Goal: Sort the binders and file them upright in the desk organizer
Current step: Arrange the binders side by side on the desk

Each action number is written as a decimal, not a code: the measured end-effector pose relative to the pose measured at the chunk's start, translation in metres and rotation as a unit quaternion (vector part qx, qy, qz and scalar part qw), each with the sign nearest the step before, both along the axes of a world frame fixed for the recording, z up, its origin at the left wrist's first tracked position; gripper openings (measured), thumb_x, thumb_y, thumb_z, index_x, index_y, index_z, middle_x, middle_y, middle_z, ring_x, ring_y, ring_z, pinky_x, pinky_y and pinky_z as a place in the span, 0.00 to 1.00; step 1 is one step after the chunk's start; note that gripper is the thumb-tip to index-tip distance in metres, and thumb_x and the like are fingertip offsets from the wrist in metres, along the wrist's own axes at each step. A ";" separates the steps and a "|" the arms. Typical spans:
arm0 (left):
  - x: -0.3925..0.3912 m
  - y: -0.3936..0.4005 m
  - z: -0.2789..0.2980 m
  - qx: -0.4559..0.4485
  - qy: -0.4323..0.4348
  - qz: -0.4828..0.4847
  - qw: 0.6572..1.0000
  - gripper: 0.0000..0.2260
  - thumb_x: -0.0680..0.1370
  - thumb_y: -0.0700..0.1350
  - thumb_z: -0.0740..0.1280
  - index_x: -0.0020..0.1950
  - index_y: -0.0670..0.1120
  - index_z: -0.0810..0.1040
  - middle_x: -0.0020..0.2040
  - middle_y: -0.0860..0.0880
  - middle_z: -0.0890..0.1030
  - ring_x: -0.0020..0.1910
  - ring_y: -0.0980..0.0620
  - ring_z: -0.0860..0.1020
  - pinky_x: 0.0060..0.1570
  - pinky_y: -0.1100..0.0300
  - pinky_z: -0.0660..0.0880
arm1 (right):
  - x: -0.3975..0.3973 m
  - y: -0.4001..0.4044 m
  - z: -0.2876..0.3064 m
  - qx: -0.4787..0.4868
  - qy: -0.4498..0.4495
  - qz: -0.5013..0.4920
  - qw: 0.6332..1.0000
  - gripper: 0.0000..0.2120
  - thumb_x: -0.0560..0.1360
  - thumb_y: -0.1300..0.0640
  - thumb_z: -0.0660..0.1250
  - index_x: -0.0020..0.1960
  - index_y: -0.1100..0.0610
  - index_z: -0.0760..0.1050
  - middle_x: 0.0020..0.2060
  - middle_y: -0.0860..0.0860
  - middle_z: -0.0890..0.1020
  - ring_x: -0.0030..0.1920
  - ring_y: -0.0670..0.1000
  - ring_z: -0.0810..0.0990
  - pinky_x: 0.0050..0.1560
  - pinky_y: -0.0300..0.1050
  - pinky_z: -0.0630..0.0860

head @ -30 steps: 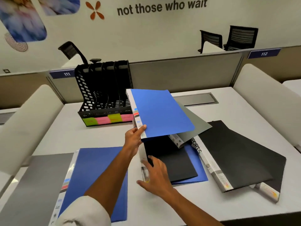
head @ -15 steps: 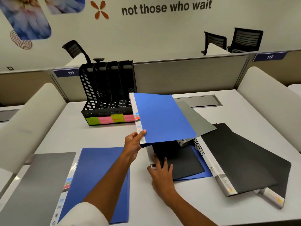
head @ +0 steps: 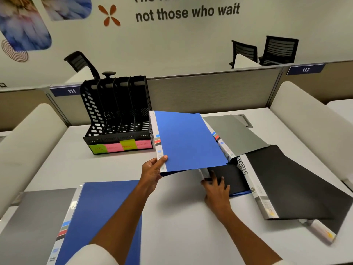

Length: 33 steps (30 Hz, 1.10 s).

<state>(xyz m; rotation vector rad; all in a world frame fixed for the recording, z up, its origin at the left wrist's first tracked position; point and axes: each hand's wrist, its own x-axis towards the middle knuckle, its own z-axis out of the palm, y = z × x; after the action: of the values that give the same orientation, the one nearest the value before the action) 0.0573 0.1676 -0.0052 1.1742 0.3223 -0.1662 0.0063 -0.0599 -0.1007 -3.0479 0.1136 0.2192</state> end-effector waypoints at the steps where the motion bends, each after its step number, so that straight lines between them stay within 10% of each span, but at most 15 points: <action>1: 0.000 0.000 -0.001 -0.001 0.000 -0.002 1.000 0.14 0.75 0.43 0.72 0.58 0.39 0.79 0.55 0.42 0.84 0.52 0.44 0.83 0.49 0.52 0.82 | 0.004 -0.011 0.001 -0.003 0.002 -0.005 1.000 0.29 0.73 0.63 0.65 0.68 0.42 0.62 0.78 0.53 0.50 0.74 0.69 0.53 0.68 0.70 0.60; 19: -0.037 0.005 -0.037 0.005 0.044 -0.020 0.999 0.11 0.75 0.43 0.71 0.56 0.40 0.80 0.50 0.43 0.85 0.46 0.47 0.85 0.41 0.54 0.82 | 0.028 -0.099 0.017 -0.001 -0.027 -0.047 0.999 0.22 0.76 0.59 0.67 0.68 0.45 0.68 0.77 0.55 0.56 0.75 0.62 0.58 0.72 0.62 0.59; 26: -0.059 0.011 -0.047 -0.017 0.046 -0.031 0.998 0.12 0.75 0.43 0.71 0.57 0.40 0.80 0.52 0.42 0.85 0.48 0.46 0.85 0.40 0.55 0.81 | 0.011 -0.082 0.023 0.218 -0.257 -0.077 0.938 0.07 0.77 0.64 0.67 0.54 0.61 0.79 0.53 0.58 0.79 0.53 0.58 0.76 0.48 0.52 0.78; 33: -0.085 0.019 -0.056 -0.013 0.052 -0.051 0.997 0.12 0.75 0.44 0.71 0.57 0.42 0.80 0.51 0.43 0.85 0.49 0.45 0.84 0.44 0.53 0.82 | -0.002 -0.051 0.032 0.366 -0.191 -0.152 0.898 0.09 0.80 0.55 0.63 0.55 0.58 0.79 0.48 0.52 0.81 0.47 0.55 0.80 0.46 0.44 0.73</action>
<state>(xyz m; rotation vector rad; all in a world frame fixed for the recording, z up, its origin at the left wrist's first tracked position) -0.0273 0.1864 -0.0616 1.1596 0.3509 -0.3209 0.0045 -0.1107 -0.0691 -2.2232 0.3783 -0.2987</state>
